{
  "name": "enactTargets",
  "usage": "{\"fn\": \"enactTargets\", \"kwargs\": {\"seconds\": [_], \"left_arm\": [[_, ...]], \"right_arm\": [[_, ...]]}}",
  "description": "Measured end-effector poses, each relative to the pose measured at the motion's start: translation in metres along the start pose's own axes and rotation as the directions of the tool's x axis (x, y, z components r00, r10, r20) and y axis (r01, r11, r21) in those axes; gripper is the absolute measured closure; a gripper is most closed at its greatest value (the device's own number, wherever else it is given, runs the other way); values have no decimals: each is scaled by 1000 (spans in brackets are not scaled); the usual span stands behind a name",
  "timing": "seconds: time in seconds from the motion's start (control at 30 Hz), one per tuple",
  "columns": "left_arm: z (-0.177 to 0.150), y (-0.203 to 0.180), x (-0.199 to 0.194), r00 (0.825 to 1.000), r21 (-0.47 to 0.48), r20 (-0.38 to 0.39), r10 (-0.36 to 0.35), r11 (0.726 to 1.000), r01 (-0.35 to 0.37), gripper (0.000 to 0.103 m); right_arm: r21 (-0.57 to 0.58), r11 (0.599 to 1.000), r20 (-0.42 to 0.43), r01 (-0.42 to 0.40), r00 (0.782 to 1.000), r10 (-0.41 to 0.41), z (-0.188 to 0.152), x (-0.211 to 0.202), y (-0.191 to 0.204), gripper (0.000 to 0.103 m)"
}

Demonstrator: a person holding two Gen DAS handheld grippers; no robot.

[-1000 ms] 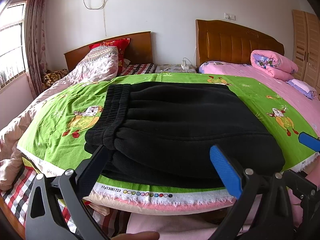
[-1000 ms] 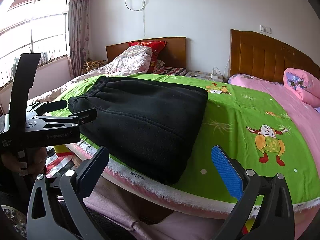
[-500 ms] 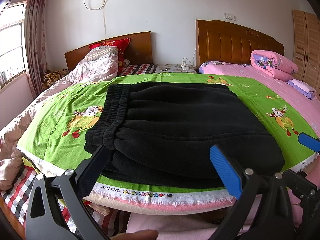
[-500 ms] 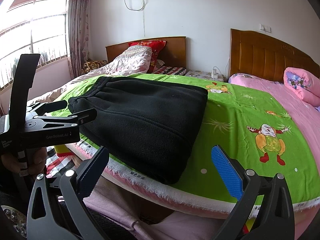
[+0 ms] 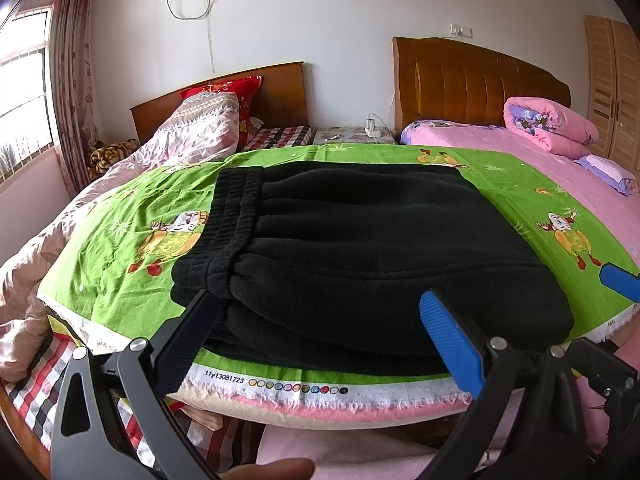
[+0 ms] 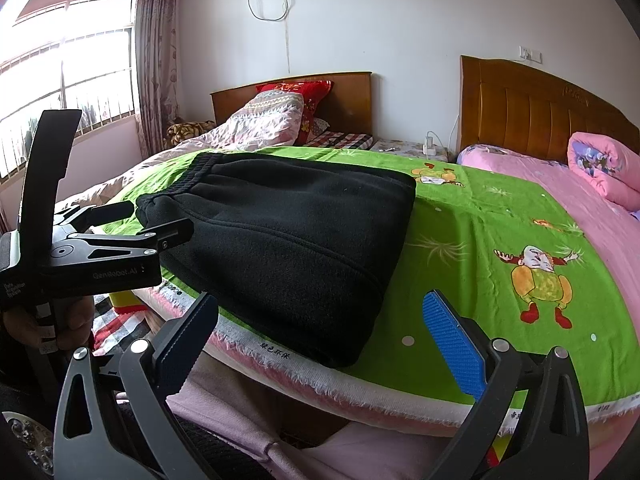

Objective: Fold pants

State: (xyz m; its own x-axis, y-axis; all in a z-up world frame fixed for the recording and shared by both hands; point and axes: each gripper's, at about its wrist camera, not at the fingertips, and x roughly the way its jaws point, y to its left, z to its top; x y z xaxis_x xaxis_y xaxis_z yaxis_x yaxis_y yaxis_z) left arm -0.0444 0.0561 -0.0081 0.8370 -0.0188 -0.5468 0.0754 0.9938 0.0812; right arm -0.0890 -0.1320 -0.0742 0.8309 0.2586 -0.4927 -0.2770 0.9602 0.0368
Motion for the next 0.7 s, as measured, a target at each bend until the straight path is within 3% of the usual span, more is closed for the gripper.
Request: {"fn": "enactTargets", "kwargs": {"seconds": [0.7], "left_arm": [[2,-3,-8,999,31,40,14,999,-15,1]], "right_arm": [[2,1000,3,1,1000,-1,0,0,1,4]]}}
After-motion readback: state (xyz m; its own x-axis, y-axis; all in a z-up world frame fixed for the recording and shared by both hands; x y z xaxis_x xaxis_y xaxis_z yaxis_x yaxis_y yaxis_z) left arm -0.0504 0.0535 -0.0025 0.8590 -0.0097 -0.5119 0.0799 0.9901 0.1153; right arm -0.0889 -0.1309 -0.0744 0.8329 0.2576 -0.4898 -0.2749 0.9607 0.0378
